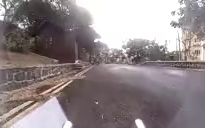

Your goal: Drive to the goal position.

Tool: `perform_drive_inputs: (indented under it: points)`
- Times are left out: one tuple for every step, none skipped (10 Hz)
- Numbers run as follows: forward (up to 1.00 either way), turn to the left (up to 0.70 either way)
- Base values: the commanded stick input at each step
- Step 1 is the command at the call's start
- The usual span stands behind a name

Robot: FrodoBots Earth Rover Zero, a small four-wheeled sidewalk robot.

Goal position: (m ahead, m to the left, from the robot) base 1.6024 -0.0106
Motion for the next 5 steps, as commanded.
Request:
perform_drive_inputs:
  points:
    - [1.0, 0.0]
    - [1.0, 0.0]
    - [1.0, 0.0]
    - [1.0, 0.0]
    - [1.0, 0.0]
